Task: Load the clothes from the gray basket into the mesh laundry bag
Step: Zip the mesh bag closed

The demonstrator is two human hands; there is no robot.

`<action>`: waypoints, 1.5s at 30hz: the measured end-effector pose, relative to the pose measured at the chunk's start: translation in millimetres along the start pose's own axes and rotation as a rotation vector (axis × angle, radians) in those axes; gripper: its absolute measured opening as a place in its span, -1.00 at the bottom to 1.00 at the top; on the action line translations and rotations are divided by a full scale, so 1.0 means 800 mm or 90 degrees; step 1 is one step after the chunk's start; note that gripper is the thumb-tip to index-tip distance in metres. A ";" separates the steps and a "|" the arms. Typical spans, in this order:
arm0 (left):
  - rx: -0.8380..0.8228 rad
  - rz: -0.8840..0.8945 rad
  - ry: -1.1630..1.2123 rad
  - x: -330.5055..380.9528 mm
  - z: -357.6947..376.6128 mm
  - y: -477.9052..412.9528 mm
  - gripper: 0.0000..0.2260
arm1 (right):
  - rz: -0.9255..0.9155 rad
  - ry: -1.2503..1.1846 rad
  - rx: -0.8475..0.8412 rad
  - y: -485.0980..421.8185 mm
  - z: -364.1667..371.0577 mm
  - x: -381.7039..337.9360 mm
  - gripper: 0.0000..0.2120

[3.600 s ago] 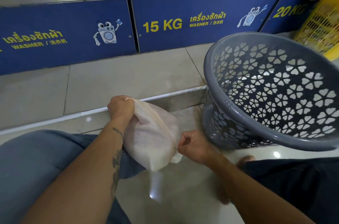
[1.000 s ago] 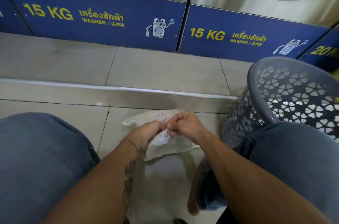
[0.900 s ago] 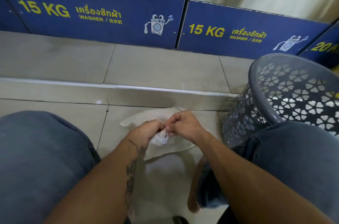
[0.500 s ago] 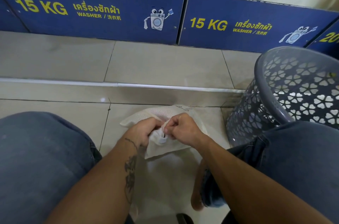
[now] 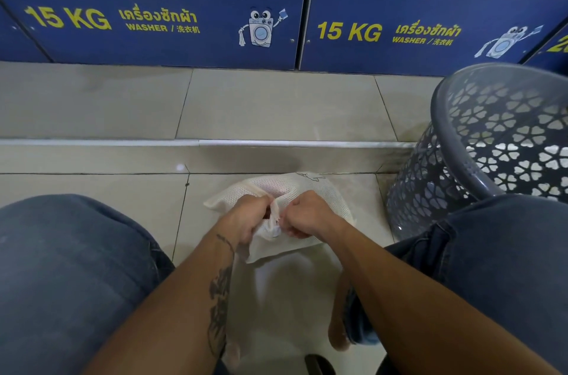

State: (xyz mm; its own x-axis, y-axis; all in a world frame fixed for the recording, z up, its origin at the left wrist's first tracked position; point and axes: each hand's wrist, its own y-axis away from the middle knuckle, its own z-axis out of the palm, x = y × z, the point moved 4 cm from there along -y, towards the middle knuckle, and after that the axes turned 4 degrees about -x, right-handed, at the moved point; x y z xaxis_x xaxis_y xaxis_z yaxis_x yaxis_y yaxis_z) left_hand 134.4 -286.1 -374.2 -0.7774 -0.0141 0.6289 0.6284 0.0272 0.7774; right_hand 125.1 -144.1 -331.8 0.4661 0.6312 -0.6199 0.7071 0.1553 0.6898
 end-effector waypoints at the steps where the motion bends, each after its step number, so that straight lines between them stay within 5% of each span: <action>1: -0.005 0.006 0.011 0.000 0.001 -0.002 -0.74 | 0.005 0.034 -0.004 0.000 0.001 0.001 -0.90; 10: -0.212 0.033 0.030 -0.003 0.006 0.022 -0.77 | 0.060 -0.165 -0.021 -0.016 -0.002 0.009 -0.91; 15: -0.164 0.064 -0.019 -0.001 0.002 0.031 -0.56 | 0.090 -0.274 -0.036 -0.021 -0.001 0.012 -0.88; 21: -0.144 0.092 -0.073 0.003 0.003 0.030 -0.55 | 0.082 -0.398 -0.015 -0.020 0.003 0.017 -0.90; 32: -0.125 0.083 0.099 -0.005 0.002 0.023 -0.79 | -0.017 -0.280 0.050 -0.015 0.008 0.028 -0.94; 45: 0.008 0.094 0.075 -0.004 -0.005 0.011 -0.84 | -0.150 -0.181 0.044 -0.011 0.017 0.024 -0.80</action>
State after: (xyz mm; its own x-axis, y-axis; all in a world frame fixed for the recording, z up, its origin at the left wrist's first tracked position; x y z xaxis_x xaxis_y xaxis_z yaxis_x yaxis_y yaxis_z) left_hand 142.6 -289.5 -369.4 -0.6677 -0.1256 0.7338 0.7344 0.0501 0.6769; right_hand 135.3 -144.0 -354.6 0.4087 0.3470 -0.8441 0.8424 0.2125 0.4952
